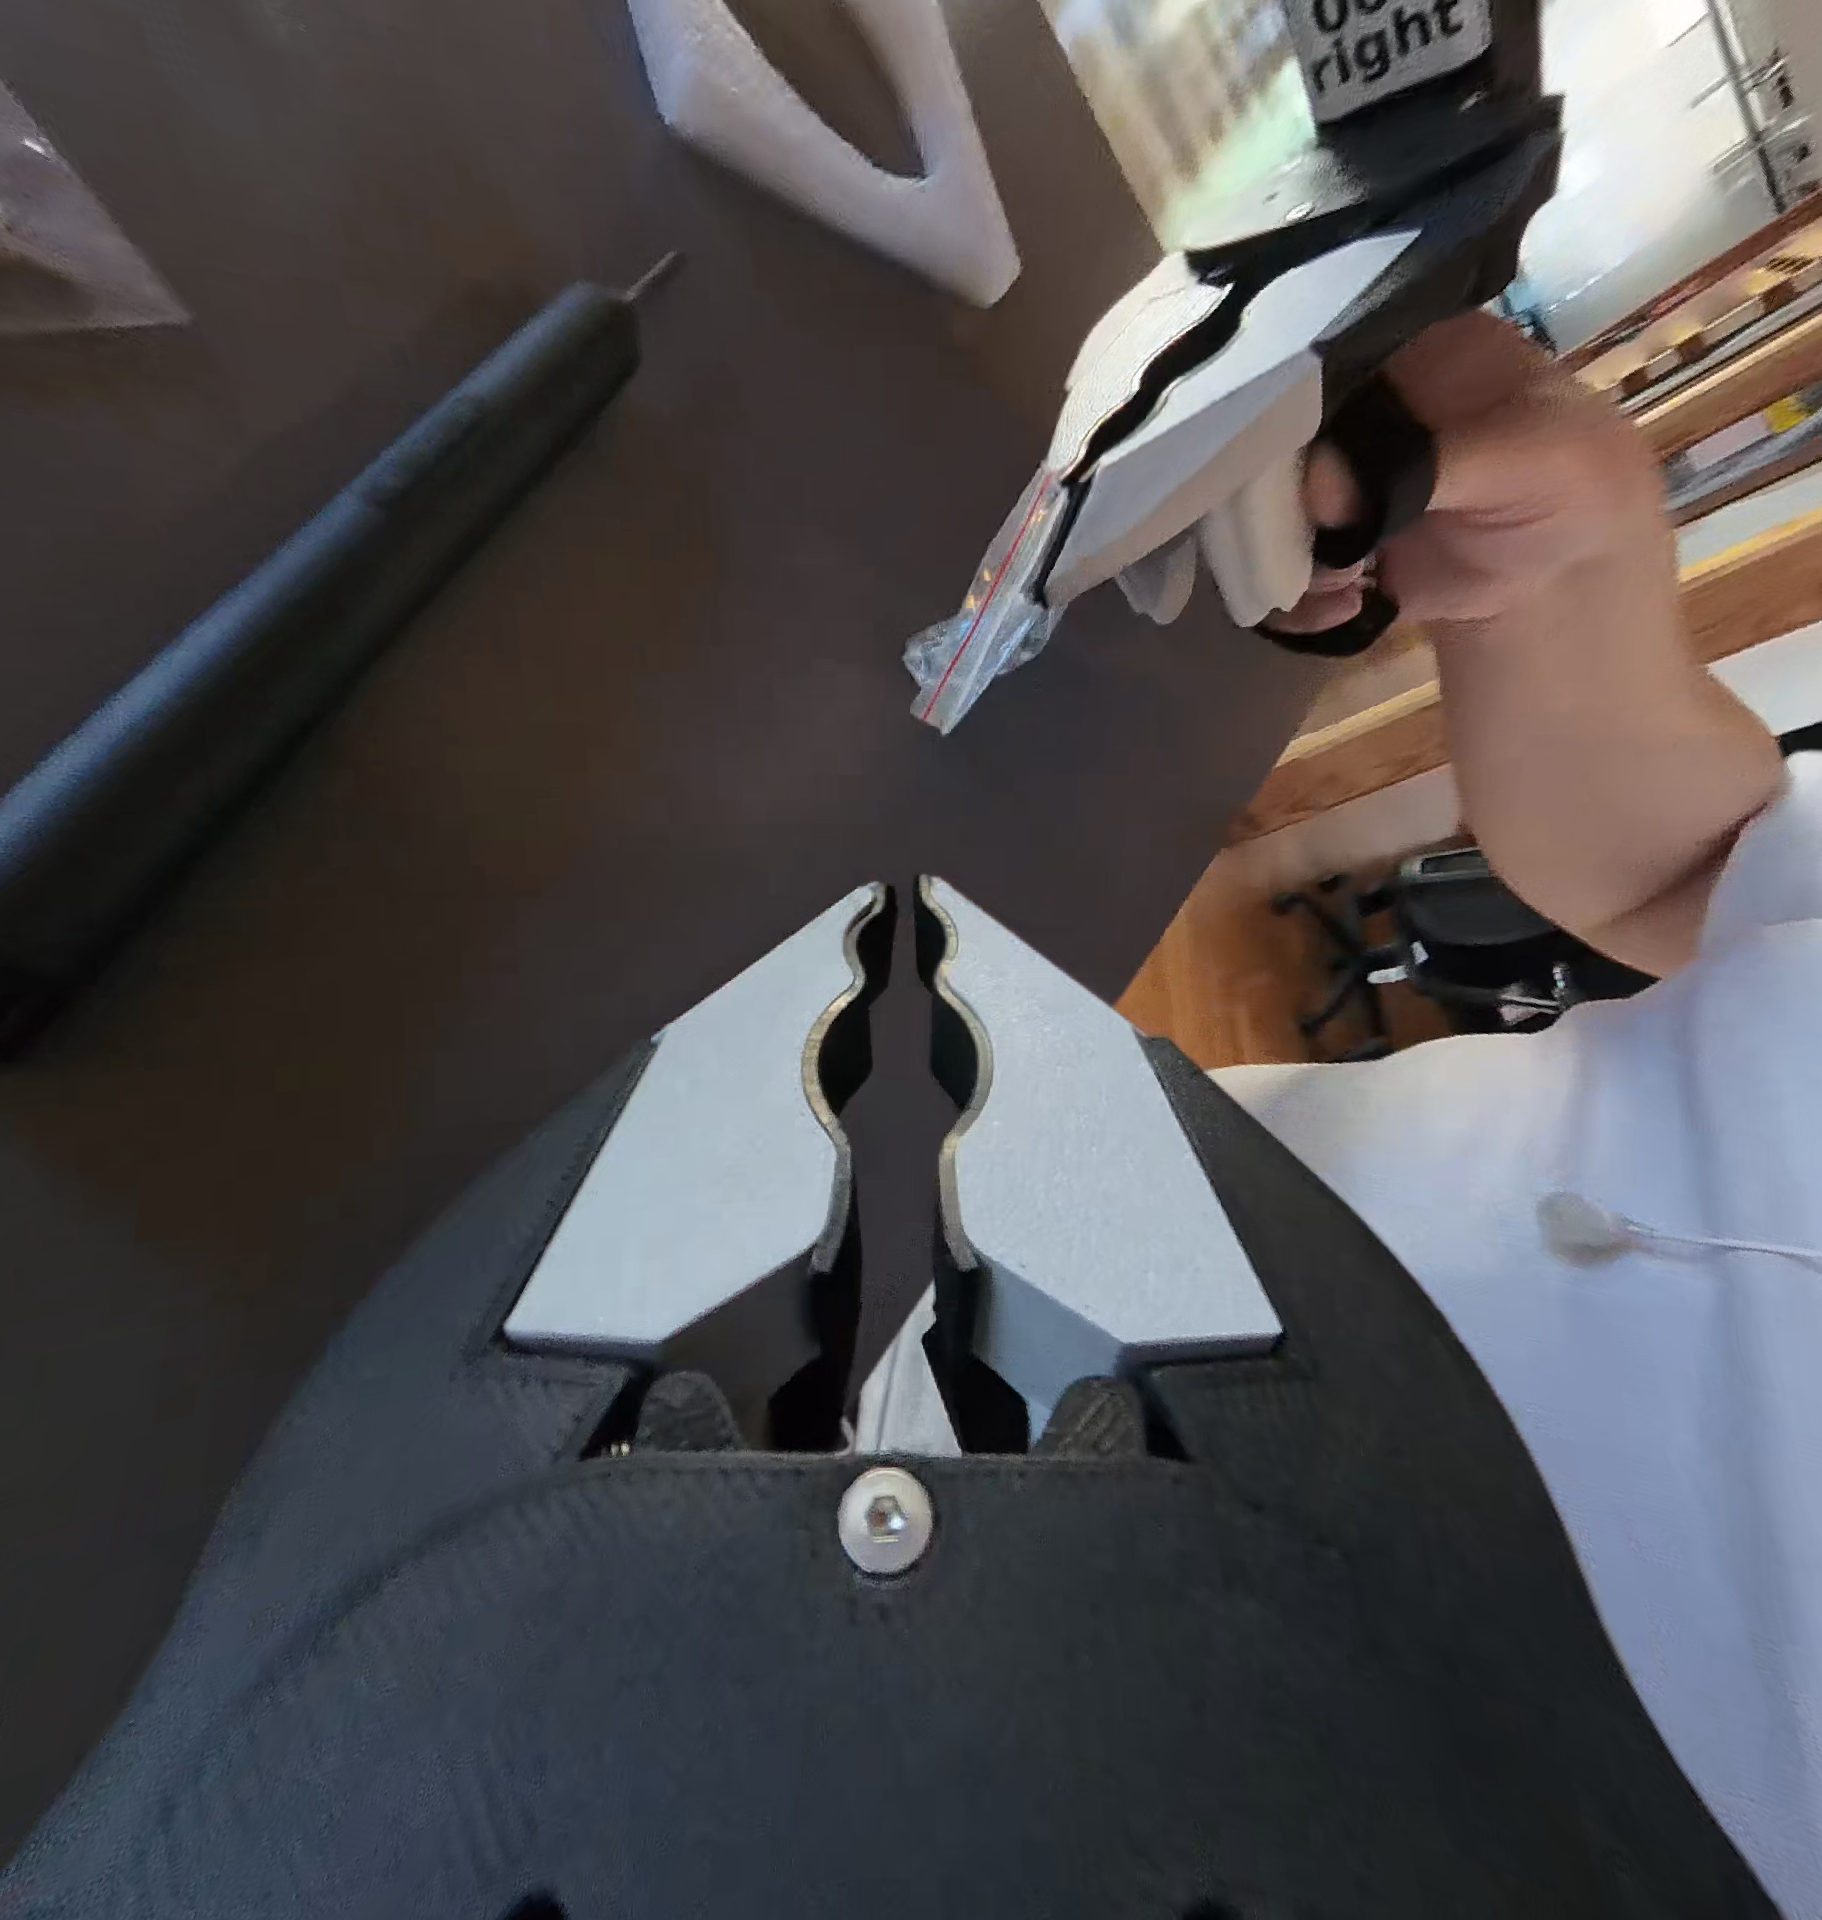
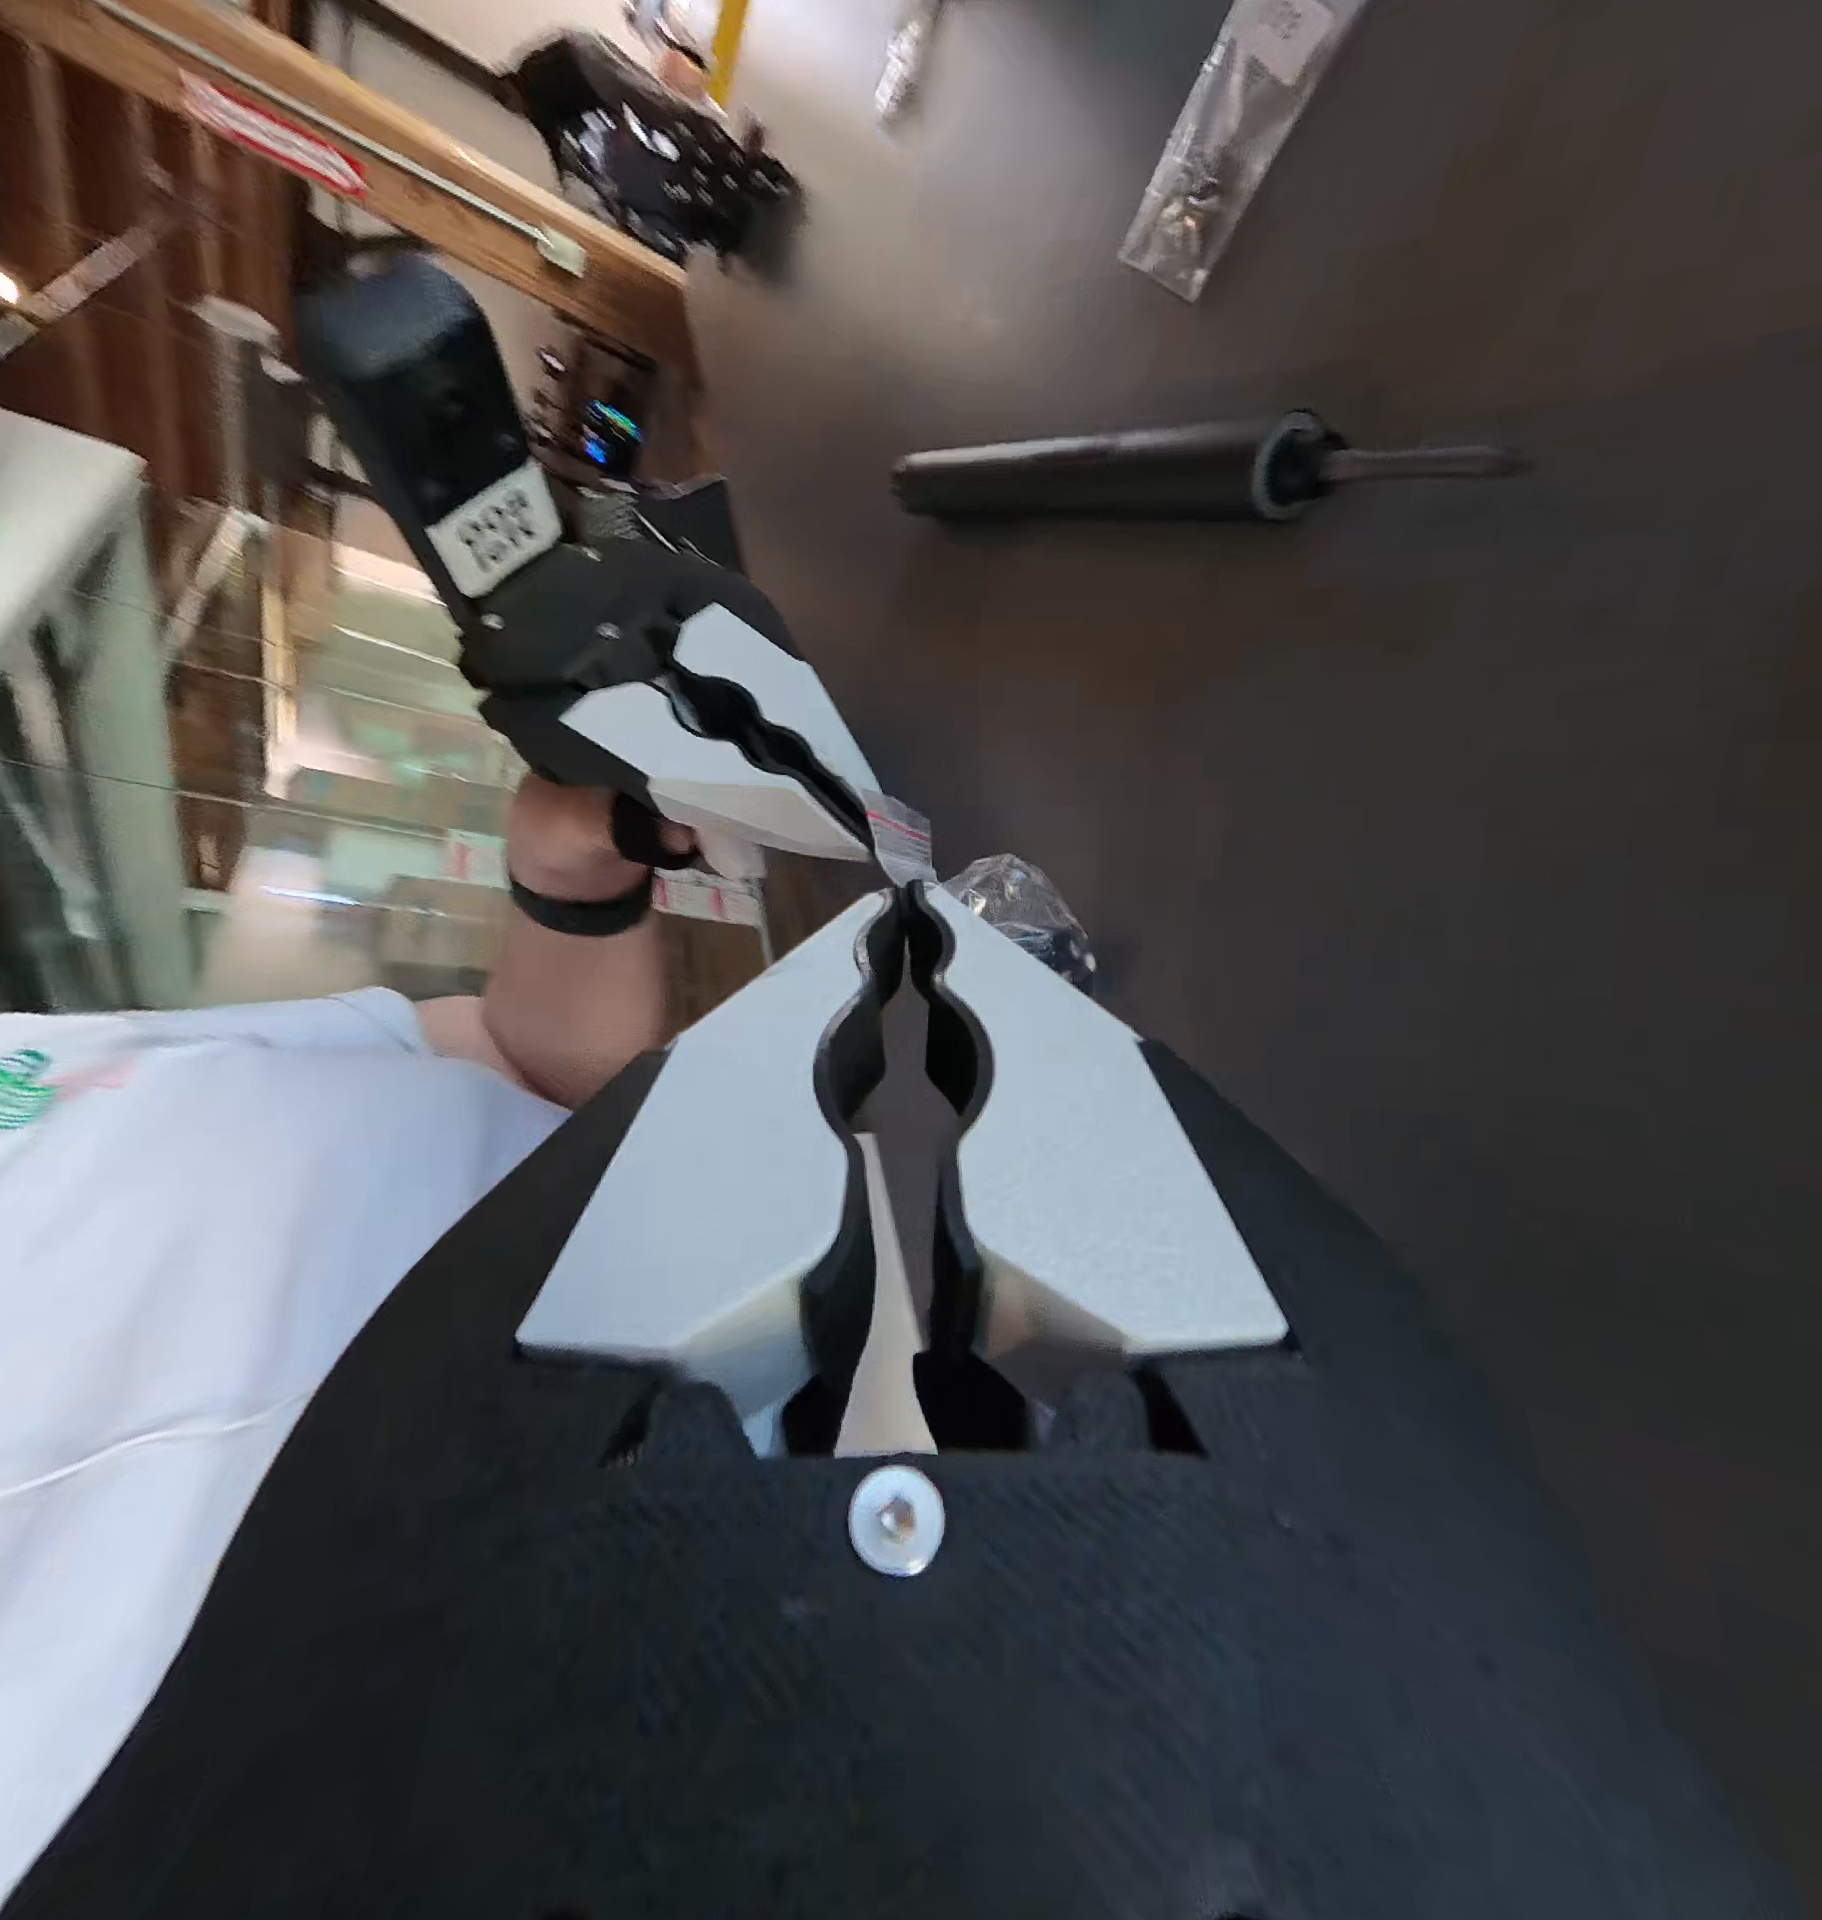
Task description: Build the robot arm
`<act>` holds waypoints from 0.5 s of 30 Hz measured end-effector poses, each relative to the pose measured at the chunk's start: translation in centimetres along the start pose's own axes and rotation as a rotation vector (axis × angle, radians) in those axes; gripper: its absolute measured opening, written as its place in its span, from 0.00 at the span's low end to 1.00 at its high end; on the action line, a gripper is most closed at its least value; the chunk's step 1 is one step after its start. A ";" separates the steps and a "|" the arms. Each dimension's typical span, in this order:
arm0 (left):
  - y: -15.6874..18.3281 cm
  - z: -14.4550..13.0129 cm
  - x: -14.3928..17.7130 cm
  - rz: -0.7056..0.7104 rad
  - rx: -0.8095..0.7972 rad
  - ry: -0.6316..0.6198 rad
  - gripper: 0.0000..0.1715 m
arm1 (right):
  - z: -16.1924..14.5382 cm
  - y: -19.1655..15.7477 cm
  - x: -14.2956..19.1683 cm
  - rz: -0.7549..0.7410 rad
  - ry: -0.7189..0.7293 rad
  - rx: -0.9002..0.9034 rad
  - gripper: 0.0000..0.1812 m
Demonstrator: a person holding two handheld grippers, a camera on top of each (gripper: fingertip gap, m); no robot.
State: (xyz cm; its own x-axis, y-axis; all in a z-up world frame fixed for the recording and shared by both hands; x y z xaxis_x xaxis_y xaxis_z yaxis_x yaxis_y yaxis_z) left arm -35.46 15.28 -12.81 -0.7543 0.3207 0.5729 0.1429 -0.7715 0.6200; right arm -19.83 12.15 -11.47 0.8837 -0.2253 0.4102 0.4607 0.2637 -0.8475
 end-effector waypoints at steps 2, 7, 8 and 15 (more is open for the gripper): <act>0.0 -0.1 -0.1 0.013 -0.012 -0.001 0.01 | 0.0 0.1 0.1 -0.004 -0.014 0.031 0.00; 0.9 -0.1 -0.5 0.015 -0.060 0.017 0.03 | -2.2 -0.9 0.3 -0.117 -0.168 0.359 0.00; 1.2 -0.2 -0.6 0.010 -0.068 0.020 0.03 | -2.9 -0.8 0.4 -0.168 -0.202 0.424 0.00; 2.8 -0.5 -1.8 -0.025 -0.083 0.013 0.04 | -5.8 0.0 1.1 -0.242 -0.234 0.516 0.08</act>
State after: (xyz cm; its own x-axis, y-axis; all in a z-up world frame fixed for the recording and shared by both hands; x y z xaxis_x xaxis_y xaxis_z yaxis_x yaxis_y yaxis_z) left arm -34.00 12.25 -12.40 -0.7652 0.3337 0.5506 0.0706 -0.8066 0.5869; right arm -19.35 6.45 -13.00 0.7170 -0.1391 0.6830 0.5791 0.6643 -0.4726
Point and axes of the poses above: each gripper's, where its closed fingertips meet, x back along the fingers, z out of its top, y = z × x across the jaws, the point moved 6 cm from there along x, back along the fingers, and after that the axes turned 8 degrees about -y, right-handed, at the moved point
